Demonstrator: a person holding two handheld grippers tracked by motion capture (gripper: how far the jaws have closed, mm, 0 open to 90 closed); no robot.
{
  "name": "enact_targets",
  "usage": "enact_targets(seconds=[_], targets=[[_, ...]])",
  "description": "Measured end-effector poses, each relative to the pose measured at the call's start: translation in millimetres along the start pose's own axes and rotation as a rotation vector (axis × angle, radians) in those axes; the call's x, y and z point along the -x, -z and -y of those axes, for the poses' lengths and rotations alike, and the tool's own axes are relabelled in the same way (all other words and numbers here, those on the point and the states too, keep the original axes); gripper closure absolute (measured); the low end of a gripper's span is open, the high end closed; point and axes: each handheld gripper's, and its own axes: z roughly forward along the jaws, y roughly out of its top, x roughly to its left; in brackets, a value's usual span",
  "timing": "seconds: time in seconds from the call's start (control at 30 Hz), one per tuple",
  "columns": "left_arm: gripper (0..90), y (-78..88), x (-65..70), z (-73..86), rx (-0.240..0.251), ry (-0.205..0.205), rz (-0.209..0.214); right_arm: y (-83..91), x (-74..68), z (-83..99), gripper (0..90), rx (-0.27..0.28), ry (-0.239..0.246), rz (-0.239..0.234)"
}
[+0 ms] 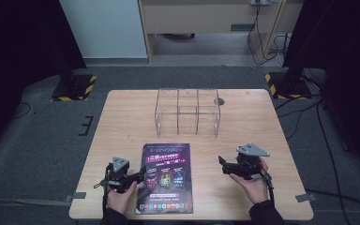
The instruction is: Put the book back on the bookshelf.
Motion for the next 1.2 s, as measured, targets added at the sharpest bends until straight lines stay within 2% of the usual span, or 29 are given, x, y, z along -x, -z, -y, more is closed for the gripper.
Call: enact_targets(seconds=[0.03,0.2,0.4,0.53,0.57,0.6,0.63,0.9,1.2], targets=[[25.9,-0.5,0.4,0.1,-0.003,-0.006,0.003,-2.0,-6.0,-3.2,11.0,0.008,-0.003,-0.012],[26.0,-1.5,1.7,0.7,-0.008,0.001,0.006,-5.8,-17.8,-8.8,11.4,-0.002,0.003,-0.037],[27.1,-3.1,3.4,1.5,-0.013,0.013,0.016,-13.9,-37.3,-16.2,12.3,-0.016,0.045,-0.089],[28.6,-4.3,3.7,2.4,-0.018,0.022,0.026,-21.2,-55.3,-20.9,12.1,-0.025,0.058,-0.134],[29.8,-4.9,4.0,2.7,-0.02,0.026,0.029,-25.1,-64.4,-21.8,12.3,-0.025,0.073,-0.149],[29.8,-5.6,4.2,2.8,-0.024,0.026,0.033,-25.1,-64.4,-21.8,12.3,-0.025,0.073,-0.149],[30.9,-6.4,4.7,2.9,-0.027,0.027,0.034,-29.0,-72.3,-21.6,12.3,-0.035,0.079,-0.162],[32.9,-15.5,7.7,2.8,-0.048,0.026,0.041,-39.3,-88.2,-15.9,12.6,-0.066,0.105,-0.175],[34.1,-18.6,9.9,3.8,-0.064,0.015,0.038,-55.7,-103.0,0.0,14.0,-0.131,0.118,-0.216]])
